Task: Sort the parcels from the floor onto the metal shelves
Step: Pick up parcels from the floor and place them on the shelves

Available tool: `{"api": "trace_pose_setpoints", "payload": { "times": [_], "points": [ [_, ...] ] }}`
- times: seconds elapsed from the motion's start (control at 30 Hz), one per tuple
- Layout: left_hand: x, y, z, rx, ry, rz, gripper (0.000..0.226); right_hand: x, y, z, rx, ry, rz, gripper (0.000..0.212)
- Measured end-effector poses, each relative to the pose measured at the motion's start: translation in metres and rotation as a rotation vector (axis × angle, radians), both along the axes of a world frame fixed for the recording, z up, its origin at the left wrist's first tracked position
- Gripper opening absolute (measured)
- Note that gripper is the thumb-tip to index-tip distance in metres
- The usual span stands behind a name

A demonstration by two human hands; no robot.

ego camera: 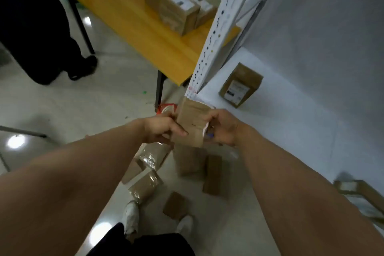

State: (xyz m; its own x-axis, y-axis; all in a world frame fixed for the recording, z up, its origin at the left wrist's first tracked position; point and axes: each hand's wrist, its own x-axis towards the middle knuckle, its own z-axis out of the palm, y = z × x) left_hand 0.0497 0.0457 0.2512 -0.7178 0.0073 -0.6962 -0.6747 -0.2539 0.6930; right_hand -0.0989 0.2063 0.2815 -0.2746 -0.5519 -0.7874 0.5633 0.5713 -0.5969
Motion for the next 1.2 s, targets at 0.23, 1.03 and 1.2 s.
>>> {"api": "trace_pose_setpoints", "payload": {
  "times": [0.23, 1.03, 1.2],
  "points": [
    [-0.001, -0.033, 0.075, -0.846, 0.232, -0.144, 0.087, 0.003, -0.017, 0.092, 0.094, 0.124, 0.022, 0.095],
    [-0.003, -0.071, 0.170, 0.181, 0.311, 0.139, 0.064, 0.030, -0.007, 0.207, -0.186, 0.451, 0.107, 0.092],
    [-0.008, -0.079, 0.185, -0.044, 0.366, -0.019, 0.068, 0.025, -0.007, 0.215, -0.155, 0.496, 0.019, 0.071]
  ]
}}
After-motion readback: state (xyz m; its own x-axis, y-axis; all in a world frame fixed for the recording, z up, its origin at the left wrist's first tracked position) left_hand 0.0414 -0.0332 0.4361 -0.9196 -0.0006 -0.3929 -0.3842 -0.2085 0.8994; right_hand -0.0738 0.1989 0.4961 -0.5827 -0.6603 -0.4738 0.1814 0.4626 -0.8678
